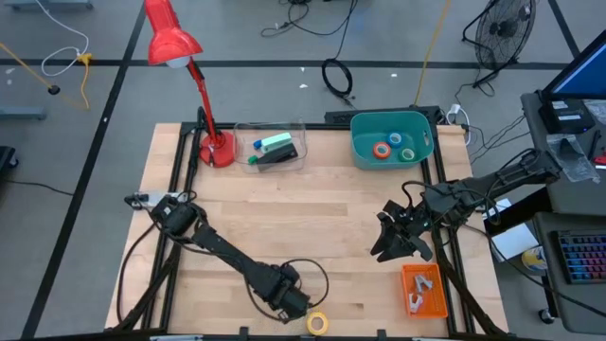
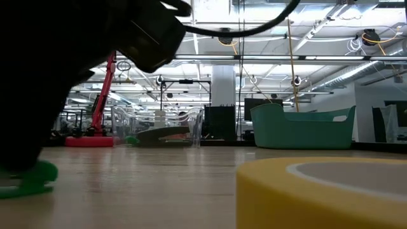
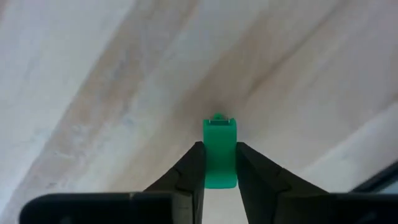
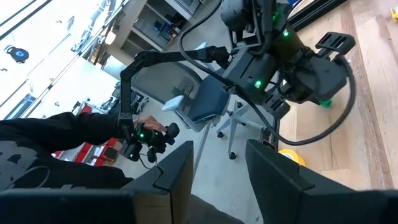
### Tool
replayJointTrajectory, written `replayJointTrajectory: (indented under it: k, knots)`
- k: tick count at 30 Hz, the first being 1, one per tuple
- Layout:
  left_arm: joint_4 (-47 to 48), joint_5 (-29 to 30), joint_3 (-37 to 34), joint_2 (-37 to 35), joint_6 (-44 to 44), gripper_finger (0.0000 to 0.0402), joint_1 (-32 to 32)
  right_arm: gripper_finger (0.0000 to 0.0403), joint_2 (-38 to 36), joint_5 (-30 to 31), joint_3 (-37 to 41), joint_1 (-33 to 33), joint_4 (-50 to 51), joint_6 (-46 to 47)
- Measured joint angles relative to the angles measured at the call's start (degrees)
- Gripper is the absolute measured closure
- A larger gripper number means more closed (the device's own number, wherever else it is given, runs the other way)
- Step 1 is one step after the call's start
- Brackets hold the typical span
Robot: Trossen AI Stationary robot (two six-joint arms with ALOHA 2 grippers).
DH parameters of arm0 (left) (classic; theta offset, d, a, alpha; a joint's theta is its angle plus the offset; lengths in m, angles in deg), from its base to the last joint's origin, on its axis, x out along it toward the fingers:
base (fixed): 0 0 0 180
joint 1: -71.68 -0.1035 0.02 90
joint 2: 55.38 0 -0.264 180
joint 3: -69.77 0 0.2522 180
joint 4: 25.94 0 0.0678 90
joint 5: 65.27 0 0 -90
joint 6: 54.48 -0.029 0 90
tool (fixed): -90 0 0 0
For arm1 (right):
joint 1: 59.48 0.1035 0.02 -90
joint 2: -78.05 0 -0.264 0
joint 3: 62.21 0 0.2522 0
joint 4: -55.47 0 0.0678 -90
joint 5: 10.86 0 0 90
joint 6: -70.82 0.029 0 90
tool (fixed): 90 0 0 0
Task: Pick and place Stapler, Stapler remover, tape
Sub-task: Put the small green stapler into the transparent bin
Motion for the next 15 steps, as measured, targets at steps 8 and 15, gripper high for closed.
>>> replayJointTrajectory:
  k: [8, 15]
  knots:
    - [0.19, 1.04, 0.02, -0.23, -4.09, 0.0344, -5.43, 0.0264, 0.0, 0.0, 0.0, 0.0, 0.0, 0.0]
    - [0.39, 7.56, 0.02, -4.57, -9.16, 0.0336, -12.7, 0.0264, 0.0, 0.11, 0.0, 0.0, -0.01, -0.02]
